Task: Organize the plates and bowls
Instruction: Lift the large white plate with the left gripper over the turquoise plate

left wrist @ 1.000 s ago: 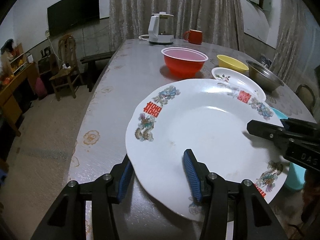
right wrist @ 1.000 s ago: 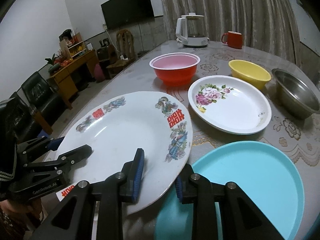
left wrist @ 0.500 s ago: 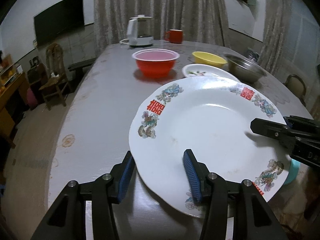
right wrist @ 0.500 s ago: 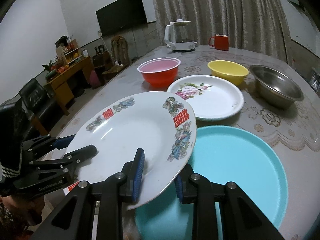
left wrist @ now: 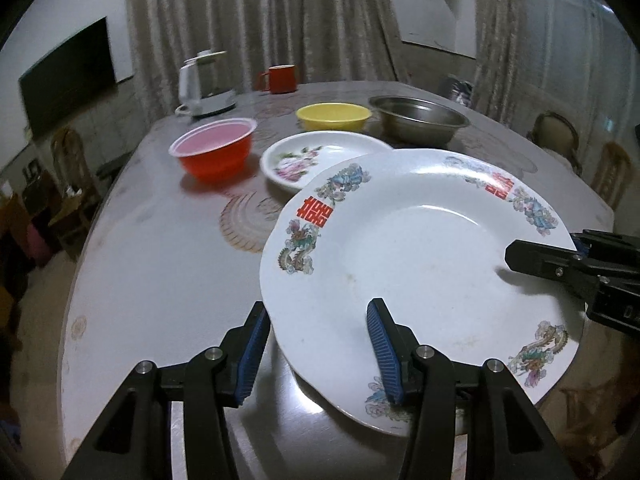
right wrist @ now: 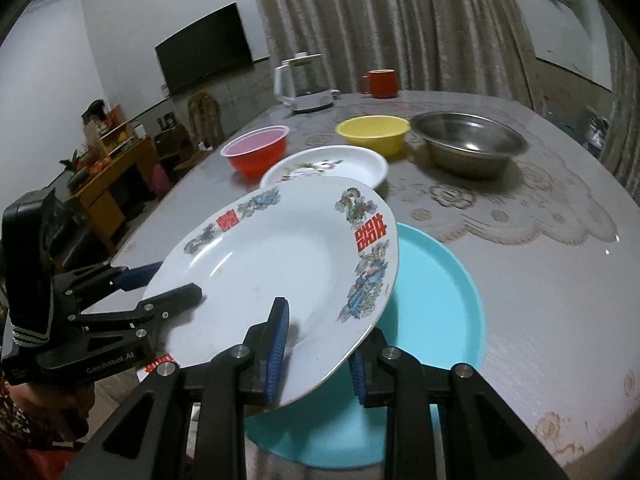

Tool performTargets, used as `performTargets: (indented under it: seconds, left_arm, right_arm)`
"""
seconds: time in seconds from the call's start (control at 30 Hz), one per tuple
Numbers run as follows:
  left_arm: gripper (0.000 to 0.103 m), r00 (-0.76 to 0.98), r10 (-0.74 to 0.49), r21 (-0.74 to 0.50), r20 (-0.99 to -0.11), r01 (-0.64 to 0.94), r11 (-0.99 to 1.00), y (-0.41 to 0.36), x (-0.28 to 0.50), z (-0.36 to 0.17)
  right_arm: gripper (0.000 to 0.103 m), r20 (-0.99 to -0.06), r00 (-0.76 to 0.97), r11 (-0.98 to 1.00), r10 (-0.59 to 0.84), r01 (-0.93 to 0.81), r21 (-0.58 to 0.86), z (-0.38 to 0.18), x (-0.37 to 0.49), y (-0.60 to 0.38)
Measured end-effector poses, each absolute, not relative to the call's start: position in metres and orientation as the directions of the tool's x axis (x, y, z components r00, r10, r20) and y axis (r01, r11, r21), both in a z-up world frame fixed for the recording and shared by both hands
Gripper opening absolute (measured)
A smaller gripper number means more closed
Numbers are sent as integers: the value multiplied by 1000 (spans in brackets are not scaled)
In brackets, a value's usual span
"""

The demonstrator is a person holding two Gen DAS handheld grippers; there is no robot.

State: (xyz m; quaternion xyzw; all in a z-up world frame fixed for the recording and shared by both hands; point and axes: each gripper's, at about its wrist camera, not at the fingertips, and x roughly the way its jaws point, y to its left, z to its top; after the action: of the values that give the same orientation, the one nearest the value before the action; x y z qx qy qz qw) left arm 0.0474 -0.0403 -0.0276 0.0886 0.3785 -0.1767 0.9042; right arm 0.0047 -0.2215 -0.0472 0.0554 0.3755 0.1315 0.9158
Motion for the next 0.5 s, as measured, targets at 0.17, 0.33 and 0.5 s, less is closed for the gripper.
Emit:
performTargets:
  seconds: [0.17, 0.33, 0.5]
  left_arm:
    - [50, 653, -266, 75, -709, 445, 892, -66, 40, -28]
    - [43, 693, -320, 209, -646, 563, 799, -108, 9, -16]
    - [43, 645, -330, 175, -689, 590, 788, -115, 7, -25]
  right_arm:
    - [26, -674, 689, 962, 266, -141, 235, -51, -3, -246]
    - [26, -668, 690, 958, 277, -144, 249, -55, -8, -252]
    - [26, -686, 664, 947, 296, -109, 303, -70, -5, -261]
